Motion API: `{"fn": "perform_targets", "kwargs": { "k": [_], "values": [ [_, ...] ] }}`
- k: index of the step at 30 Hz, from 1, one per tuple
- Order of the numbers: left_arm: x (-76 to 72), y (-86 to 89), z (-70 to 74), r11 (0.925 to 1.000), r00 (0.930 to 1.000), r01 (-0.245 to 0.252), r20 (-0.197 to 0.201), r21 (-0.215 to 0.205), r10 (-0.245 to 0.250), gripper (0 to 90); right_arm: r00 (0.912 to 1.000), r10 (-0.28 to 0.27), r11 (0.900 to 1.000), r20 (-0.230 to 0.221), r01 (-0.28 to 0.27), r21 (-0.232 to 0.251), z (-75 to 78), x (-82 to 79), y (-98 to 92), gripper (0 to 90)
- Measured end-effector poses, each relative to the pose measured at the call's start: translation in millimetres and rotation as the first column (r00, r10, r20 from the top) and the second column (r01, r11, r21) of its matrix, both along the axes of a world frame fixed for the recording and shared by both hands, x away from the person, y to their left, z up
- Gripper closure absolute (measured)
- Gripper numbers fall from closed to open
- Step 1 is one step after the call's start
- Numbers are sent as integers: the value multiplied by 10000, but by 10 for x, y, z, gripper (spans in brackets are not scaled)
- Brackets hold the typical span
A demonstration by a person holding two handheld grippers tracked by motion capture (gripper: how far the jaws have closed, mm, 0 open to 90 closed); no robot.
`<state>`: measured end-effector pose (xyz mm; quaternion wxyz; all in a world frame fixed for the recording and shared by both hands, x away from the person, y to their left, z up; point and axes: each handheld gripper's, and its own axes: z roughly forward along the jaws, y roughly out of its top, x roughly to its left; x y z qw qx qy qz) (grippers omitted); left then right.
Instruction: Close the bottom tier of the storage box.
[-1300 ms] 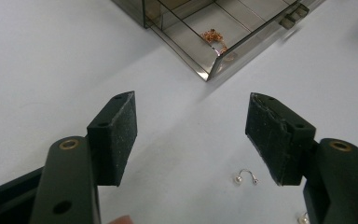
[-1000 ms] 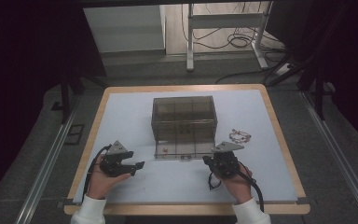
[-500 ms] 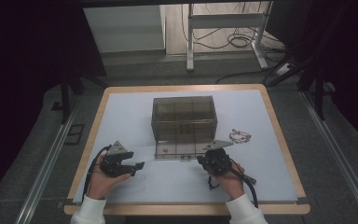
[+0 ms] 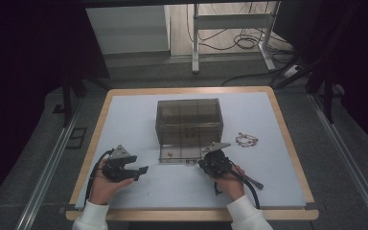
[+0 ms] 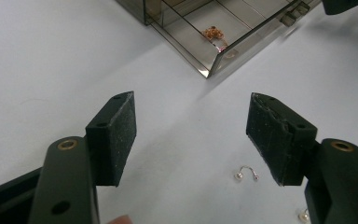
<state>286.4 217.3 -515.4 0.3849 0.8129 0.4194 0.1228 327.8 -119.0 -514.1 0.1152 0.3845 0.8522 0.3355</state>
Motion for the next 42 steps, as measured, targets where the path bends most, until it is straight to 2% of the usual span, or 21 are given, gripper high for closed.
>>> {"fn": "perform_targets", "kwargs": {
  "k": [14,42],
  "values": [
    [2,34,-6,9999,10000,-88,-26,-53,88,333,9998,-67,9999,-174,65,-122,-62,80,53,897],
    [15,52,-25,10000,9999,-86,-70,-5,86,331,9997,-233,9996,-105,232,-160,-54,177,75,897]
  ]
}}
